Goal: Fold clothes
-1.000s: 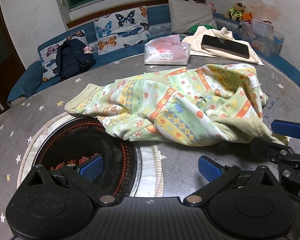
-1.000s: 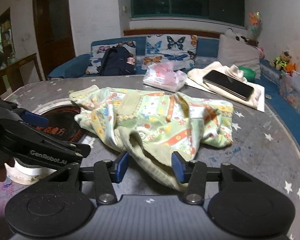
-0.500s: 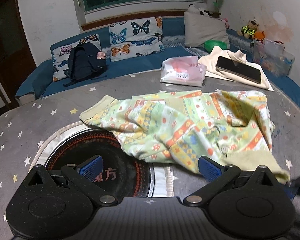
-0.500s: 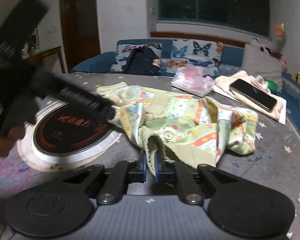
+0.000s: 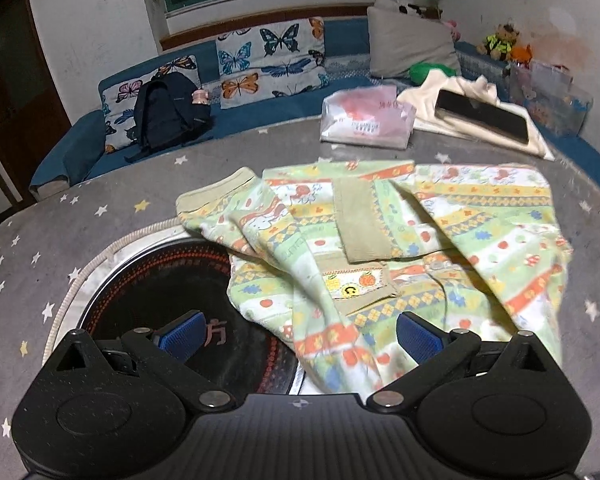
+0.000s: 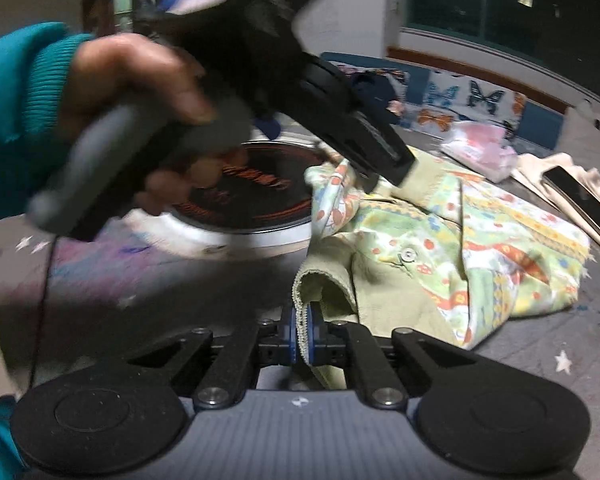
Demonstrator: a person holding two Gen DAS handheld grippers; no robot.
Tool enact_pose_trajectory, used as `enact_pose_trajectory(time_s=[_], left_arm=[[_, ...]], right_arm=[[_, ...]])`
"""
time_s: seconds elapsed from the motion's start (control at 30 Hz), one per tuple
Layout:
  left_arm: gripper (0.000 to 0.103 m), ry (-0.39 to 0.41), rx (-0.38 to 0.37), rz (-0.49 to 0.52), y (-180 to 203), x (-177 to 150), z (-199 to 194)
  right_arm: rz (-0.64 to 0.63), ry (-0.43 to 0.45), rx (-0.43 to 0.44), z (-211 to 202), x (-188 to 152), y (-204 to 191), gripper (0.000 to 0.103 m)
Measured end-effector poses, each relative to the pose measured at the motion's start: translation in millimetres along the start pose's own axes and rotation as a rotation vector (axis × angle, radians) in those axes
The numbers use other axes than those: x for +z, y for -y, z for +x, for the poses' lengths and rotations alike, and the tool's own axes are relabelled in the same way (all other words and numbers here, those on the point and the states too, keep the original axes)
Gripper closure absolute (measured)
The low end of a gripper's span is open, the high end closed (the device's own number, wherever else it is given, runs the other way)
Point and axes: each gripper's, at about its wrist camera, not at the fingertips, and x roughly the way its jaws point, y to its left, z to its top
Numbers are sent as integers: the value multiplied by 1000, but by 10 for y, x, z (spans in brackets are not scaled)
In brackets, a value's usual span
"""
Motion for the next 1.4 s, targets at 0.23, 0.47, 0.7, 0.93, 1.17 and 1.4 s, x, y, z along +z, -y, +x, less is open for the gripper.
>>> enact_pose_trajectory(time_s=[0.23,0.47,0.7,0.93,1.17,1.4], left_arm=[[30,-57,-27,13,-71,-146,132],[63,-65,-86,10,-117,-236,138],[72,-60,-107,18,-117,-282,108],[57,-71,-108,8,-162,-253,90],[39,-68,-122,-22,-209,-145,54],[14,-28,-87,-30,-238,77,69]], right_arm=[[-8,-8,44,-122,-28,-51,99],[54,33,48,-328,82,142,95],[108,85,-78,-302,343,512,83],[149,65,-208,53,622,943,65],[171,8,-267,506,798,1238,57],[218,-38,-277,917,872,1457,57]])
